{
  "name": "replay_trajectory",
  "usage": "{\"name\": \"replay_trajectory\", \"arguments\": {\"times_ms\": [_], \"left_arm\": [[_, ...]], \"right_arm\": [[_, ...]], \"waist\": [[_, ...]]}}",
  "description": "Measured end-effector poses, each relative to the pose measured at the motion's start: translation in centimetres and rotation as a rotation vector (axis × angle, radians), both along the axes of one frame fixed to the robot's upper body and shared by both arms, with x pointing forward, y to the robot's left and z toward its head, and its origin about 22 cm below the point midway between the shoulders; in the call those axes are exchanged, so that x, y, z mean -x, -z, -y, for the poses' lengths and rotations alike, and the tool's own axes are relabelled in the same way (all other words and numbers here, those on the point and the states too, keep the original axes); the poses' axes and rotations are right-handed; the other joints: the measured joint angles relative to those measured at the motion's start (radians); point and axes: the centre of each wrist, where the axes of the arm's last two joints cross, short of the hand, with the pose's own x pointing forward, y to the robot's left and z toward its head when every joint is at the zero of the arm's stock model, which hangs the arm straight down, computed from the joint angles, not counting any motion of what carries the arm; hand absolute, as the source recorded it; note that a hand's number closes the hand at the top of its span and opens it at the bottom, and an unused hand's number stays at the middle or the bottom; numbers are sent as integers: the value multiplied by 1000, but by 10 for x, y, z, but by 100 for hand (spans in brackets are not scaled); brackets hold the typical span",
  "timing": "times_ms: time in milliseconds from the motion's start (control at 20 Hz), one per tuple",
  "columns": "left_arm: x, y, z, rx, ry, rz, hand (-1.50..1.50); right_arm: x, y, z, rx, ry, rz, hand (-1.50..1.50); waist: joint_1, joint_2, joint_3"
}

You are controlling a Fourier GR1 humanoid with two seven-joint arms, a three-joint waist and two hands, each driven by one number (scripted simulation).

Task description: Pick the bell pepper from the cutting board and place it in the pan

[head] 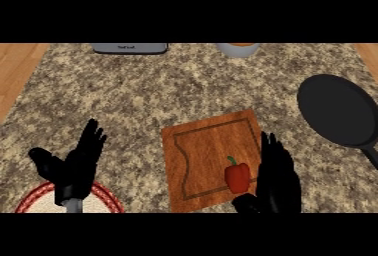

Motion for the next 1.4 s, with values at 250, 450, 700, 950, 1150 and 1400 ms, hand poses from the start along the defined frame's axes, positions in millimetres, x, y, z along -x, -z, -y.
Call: {"name": "replay_trajectory", "arguments": {"times_ms": [250,450,700,950,1150,1400], "left_arm": [[-1,4,-5,0,-9,-4,0],[-3,7,-5,4,-17,-3,0],[-4,11,-2,5,-18,-4,0],[0,11,-4,11,-23,-8,0],[2,15,-10,15,-24,-17,0],[-2,23,-3,14,-32,-17,0]], "right_arm": [[-32,-13,-10,43,-30,-104,-150],[-44,-10,-11,-2,-71,-220,-150],[-45,-5,-17,-31,-119,-306,-150],[-42,-4,-15,-29,-125,-305,-150],[-41,6,-12,-12,-122,-302,-150],[-38,14,-12,12,-100,-284,-150]], "waist": [[-7,-4,2],[-9,-5,2],[-16,-8,4],[-23,-10,4],[-23,-10,3],[-26,-9,2]]}}
